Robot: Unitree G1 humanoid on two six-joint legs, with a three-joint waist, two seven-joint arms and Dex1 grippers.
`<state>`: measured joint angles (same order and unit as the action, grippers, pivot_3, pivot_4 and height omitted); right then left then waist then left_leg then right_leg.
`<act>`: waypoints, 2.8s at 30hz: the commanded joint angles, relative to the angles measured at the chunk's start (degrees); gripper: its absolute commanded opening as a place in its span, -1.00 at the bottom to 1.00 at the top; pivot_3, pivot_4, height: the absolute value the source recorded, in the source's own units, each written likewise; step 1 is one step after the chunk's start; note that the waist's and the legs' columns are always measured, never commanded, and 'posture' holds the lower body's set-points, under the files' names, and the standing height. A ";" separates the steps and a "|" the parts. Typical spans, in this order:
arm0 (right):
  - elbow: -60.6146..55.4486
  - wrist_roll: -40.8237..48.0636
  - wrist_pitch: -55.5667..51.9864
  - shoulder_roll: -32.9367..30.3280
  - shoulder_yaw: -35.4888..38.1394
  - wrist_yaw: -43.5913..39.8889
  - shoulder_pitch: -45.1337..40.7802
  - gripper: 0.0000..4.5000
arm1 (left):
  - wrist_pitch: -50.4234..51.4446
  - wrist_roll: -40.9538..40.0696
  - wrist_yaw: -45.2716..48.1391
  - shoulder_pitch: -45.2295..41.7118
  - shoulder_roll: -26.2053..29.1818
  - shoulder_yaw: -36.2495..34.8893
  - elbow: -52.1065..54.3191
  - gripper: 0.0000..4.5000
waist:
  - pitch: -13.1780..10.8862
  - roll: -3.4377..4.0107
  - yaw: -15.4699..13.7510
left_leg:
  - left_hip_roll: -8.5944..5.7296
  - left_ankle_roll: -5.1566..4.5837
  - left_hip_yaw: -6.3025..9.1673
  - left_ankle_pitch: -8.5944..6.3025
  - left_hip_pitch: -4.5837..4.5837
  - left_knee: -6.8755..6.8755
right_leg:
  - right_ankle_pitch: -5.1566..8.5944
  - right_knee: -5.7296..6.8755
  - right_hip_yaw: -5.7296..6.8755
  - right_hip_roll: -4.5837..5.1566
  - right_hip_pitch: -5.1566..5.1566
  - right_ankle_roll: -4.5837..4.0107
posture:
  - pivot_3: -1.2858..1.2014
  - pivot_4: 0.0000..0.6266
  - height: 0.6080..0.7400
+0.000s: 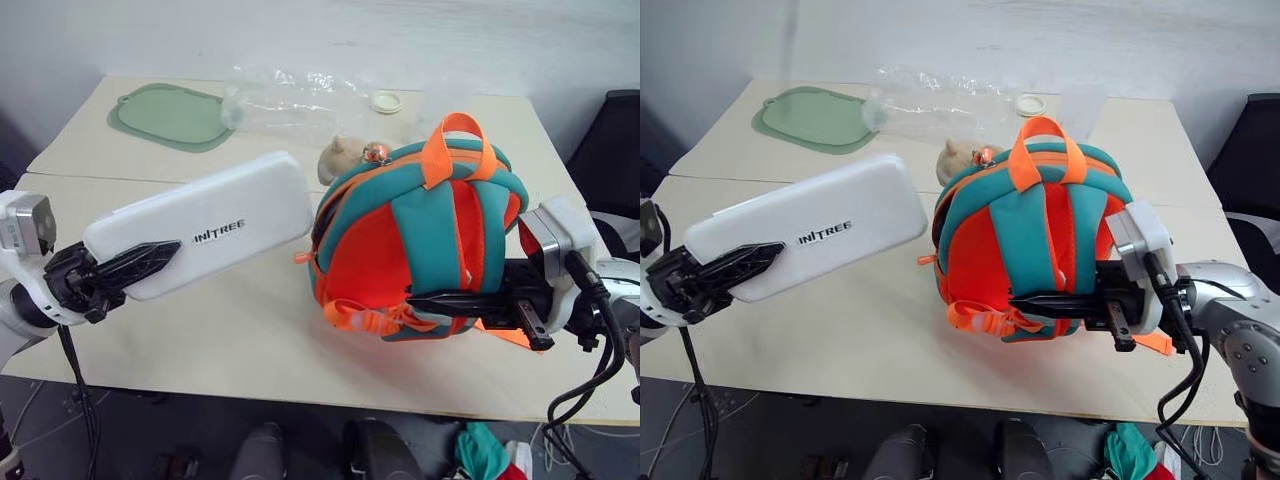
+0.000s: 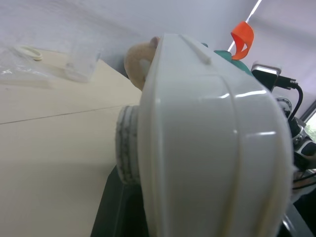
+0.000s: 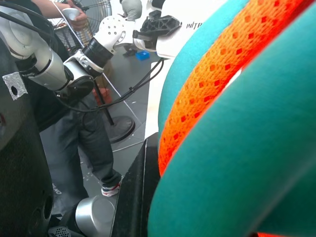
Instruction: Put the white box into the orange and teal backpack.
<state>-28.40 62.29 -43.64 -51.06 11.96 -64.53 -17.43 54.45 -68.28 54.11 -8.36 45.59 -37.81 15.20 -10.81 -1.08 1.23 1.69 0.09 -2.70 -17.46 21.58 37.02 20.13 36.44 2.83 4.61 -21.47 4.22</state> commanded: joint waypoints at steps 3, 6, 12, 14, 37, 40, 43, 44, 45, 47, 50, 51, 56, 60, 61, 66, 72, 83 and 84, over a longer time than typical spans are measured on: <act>-0.13 -0.98 1.35 0.95 -0.87 -1.10 -0.97 -0.99 | -5.40 2.88 0.57 -5.55 -2.39 6.60 -1.10 -0.46 | 0.00 0.00 -0.30 | -0.02 0.00 0.00 0.00 0.01 0.03 | 0.00 0.00 0.01 0.01 0.01 0.00 | 0.03 -0.52 1.00; -0.18 -1.58 1.68 1.23 -1.00 -1.26 -0.47 -0.99 | -6.56 4.41 2.70 -7.83 -2.44 9.98 -2.54 -0.46 | 0.00 0.00 -0.44 | -0.02 0.14 -0.01 0.08 0.02 0.01 | 0.00 0.00 0.02 -0.03 0.00 0.01 | 0.03 -0.52 1.00; -0.65 -2.28 2.44 1.66 -0.64 -1.10 1.27 -0.99 | -10.31 10.40 9.80 -7.66 0.28 15.49 -4.60 -0.46 | 0.00 0.00 -0.48 | -0.02 0.15 -0.04 0.09 0.04 0.02 | -0.01 -0.03 0.03 -0.06 0.00 0.01 | 0.03 -0.52 1.00; -0.75 -2.46 2.54 1.58 -0.35 -1.29 1.93 -0.99 | -14.67 15.52 12.84 -7.98 1.82 18.28 -6.34 -0.46 | 0.00 0.00 -0.53 | -0.02 0.14 -0.05 0.08 0.04 0.04 | -0.01 -0.02 0.02 -0.05 0.00 0.02 | 0.03 -0.52 1.00; -2.50 -2.05 0.82 0.57 -2.71 -1.99 0.33 -0.99 | -7.85 33.94 8.55 -45.06 -8.67 46.26 -11.12 -0.46 | -0.01 -0.02 -1.20 | -0.07 -0.03 0.08 0.09 0.59 0.59 | -0.18 0.09 0.17 -0.15 -0.09 0.34 | 0.03 -0.52 1.00; -2.65 -2.76 1.22 1.34 -3.65 -1.63 0.09 -0.99 | -5.20 35.16 7.43 -47.23 -11.44 50.02 -10.21 -0.46 | -0.01 -0.03 -1.14 | -0.07 -0.02 0.08 0.09 0.59 0.61 | -0.19 0.10 0.16 -0.17 -0.09 0.35 | 0.03 -0.52 1.00; -2.87 -3.10 1.66 1.81 -4.18 -1.30 0.09 -0.99 | -7.19 38.83 6.98 -47.51 -13.26 54.14 -9.70 -0.46 | -0.01 -0.02 -1.11 | -0.05 0.01 0.08 0.11 0.59 0.62 | -0.19 0.12 0.15 -0.21 -0.10 0.35 | 0.03 -0.52 1.00; -2.89 -3.17 1.74 1.89 -4.35 -1.21 0.02 -0.99 | -8.06 40.09 6.85 -47.46 -13.53 55.01 -9.77 -0.46 | -0.01 -0.02 -1.21 | -0.05 0.03 0.08 0.12 0.58 0.62 | -0.19 0.12 0.15 -0.21 -0.10 0.35 | 0.03 -0.52 1.00; -2.95 -3.30 1.96 2.13 -4.50 -1.00 -0.02 -0.99 | -10.26 42.48 6.47 -47.34 -14.13 56.56 -10.41 -0.46 | -0.01 -0.02 -1.26 | -0.05 0.03 0.08 0.13 0.58 0.64 | -0.19 0.12 0.16 -0.21 -0.10 0.35 | 0.03 -0.52 1.00; -3.19 -3.77 2.36 2.77 -5.02 -0.54 -0.14 -0.99 | -13.79 45.89 4.14 -47.19 -17.09 57.99 -12.82 -0.46 | -0.01 -0.02 -1.39 | -0.06 0.03 0.08 0.13 0.59 0.72 | -0.19 0.10 0.16 -0.20 -0.09 0.35 | 0.03 -0.52 1.00; -3.60 -3.93 2.57 3.78 -5.19 0.30 -0.10 -0.99 | -15.01 46.05 0.83 -47.18 -22.84 55.94 -16.05 -0.46 | -0.01 -0.03 -1.90 | -0.08 -0.03 0.08 0.09 0.59 0.91 | -0.19 0.07 0.15 -0.16 -0.04 0.35 | 0.03 -0.52 1.00; -3.65 -3.98 2.64 4.09 -5.18 0.57 -0.03 -0.99 | -15.73 46.53 0.01 -47.44 -24.21 55.51 -17.20 -0.46 | -0.01 -0.02 -2.00 | -0.07 -0.04 0.09 0.08 0.61 0.96 | -0.20 0.08 0.15 -0.16 -0.04 0.36 | 0.03 -0.52 1.00; -3.82 -4.51 3.18 4.59 -5.43 0.91 0.53 -0.99 | -18.94 47.59 -1.93 -49.21 -29.04 53.49 -20.76 -0.46 | -0.01 -0.02 -2.46 | -0.08 -0.05 0.08 0.08 0.61 0.99 | -0.20 0.10 0.14 -0.17 -0.06 0.38 | 0.03 -0.52 1.00; -3.70 -4.91 3.60 4.84 -5.41 1.07 0.64 -0.99 | -16.43 45.37 0.54 -48.29 -28.22 51.81 -18.38 -0.13 | -0.01 -0.02 -2.48 | -0.08 -0.05 0.08 0.08 0.62 0.99 | -0.20 0.11 0.15 -0.18 -0.07 0.38 | 0.03 -0.52 1.00; -3.60 -5.07 3.73 4.84 -5.36 1.03 0.74 -0.99 | -15.39 43.97 1.46 -48.09 -27.79 50.75 -17.48 -0.01 | -0.01 -0.02 -2.46 | -0.08 -0.05 0.08 0.08 0.62 0.99 | -0.20 0.11 0.15 -0.18 -0.07 0.38 | 0.03 -0.52 1.00; -2.84 -5.72 4.53 5.06 -5.29 1.13 0.93 -0.99 | -16.24 39.85 7.06 -48.18 -23.73 45.21 -16.91 0.63 | -0.01 -0.02 -2.21 | -0.06 -0.03 0.08 0.09 0.63 0.98 | -0.20 0.17 0.16 -0.20 -0.09 0.38 | 0.03 -0.52 1.00; -1.08 -7.12 5.28 5.59 -5.28 0.65 0.83 -0.99 | -18.26 37.27 18.90 -48.06 -14.61 42.05 -20.17 1.00 | -0.01 -0.02 -1.89 | -0.07 -0.02 0.08 0.10 0.63 0.99 | -0.20 0.34 0.17 -0.20 -0.10 0.38 | 0.03 -0.52 1.00; -0.43 -9.20 5.88 7.25 -6.06 1.89 0.50 -0.99 | -19.11 32.99 27.53 -37.03 -5.86 36.00 -21.51 1.00 | -0.02 -0.03 -1.28 | -0.07 -0.06 0.10 0.07 0.69 1.04 | -0.20 0.40 0.17 -0.17 -0.10 0.37 | 0.03 -0.52 1.00; -0.73 -9.03 5.79 7.25 -5.91 2.12 0.81 -0.99 | -17.89 32.14 27.88 -35.52 -4.43 34.97 -20.69 1.00 | -0.02 -0.03 -1.18 | -0.06 -0.08 0.12 0.06 0.71 1.04 | -0.20 0.40 0.17 -0.17 -0.11 0.38 | 0.03 -0.52 1.00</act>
<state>-27.58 52.69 -38.57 -44.05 4.89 -62.78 -17.00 34.51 -33.22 81.42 -44.30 38.72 1.04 -8.47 -10.82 -1.11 0.04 1.63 0.00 -2.58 -17.41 22.28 38.06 19.92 36.83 3.00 4.45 -21.59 4.60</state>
